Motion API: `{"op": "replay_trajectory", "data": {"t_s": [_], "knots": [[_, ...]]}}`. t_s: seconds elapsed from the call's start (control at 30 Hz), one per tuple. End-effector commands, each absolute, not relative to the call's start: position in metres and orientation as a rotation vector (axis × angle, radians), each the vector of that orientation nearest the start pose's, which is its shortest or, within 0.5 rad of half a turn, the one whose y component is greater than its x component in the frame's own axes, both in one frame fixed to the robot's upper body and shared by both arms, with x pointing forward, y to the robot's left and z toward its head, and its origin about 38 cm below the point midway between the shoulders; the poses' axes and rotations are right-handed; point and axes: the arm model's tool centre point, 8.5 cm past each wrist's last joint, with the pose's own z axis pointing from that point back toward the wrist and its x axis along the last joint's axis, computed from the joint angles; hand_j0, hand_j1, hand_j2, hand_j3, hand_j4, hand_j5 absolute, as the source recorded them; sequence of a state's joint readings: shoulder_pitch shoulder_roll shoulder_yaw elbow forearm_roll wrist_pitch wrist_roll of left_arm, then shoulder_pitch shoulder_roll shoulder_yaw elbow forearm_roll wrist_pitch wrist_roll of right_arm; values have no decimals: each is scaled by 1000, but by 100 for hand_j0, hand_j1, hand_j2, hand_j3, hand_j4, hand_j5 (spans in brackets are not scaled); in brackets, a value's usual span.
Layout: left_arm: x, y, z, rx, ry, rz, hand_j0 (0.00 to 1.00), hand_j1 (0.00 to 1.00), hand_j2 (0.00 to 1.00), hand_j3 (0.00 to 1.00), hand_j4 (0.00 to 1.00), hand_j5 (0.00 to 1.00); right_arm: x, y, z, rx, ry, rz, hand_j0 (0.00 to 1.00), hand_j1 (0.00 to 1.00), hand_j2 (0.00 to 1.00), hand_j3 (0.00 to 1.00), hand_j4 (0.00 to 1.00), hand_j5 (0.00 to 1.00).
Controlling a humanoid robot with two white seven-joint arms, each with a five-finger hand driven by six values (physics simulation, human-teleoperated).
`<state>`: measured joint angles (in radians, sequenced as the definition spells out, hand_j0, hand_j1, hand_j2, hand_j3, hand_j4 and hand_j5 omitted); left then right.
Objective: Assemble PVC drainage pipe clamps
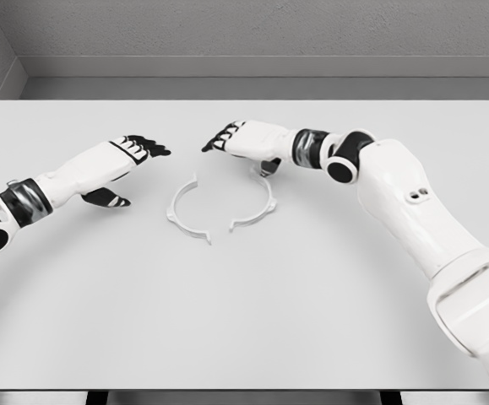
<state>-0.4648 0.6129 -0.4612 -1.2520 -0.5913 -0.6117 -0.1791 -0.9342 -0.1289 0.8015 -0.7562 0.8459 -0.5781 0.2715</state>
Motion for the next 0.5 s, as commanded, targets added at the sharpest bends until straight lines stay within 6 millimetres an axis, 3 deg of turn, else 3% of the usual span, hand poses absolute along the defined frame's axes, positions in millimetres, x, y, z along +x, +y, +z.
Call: {"op": "replay_trajectory", "data": {"t_s": [0.0, 0.1, 0.3, 0.4, 0.47], "knots": [[443, 300, 141, 493, -1628, -1725, 100, 100, 100, 100, 100, 100, 527, -81, 143, -393, -1468, 2161, 100, 100, 100, 100, 100, 100], [443, 301, 140, 491, -1623, -1723, 100, 100, 100, 100, 100, 100, 526, -72, 147, -386, -1487, 2165, 100, 100, 100, 100, 100, 100], [443, 302, 140, 492, -1623, -1721, 100, 100, 100, 100, 100, 100, 530, -72, 155, -403, -1498, 2158, 100, 100, 100, 100, 100, 100], [443, 302, 140, 491, -1621, -1722, 100, 100, 100, 100, 100, 100, 539, -90, 165, -447, -1482, 2143, 100, 100, 100, 100, 100, 100], [443, 302, 140, 491, -1621, -1722, 100, 100, 100, 100, 100, 100, 548, -113, 175, -486, -1483, 2094, 100, 100, 100, 100, 100, 100]]}}
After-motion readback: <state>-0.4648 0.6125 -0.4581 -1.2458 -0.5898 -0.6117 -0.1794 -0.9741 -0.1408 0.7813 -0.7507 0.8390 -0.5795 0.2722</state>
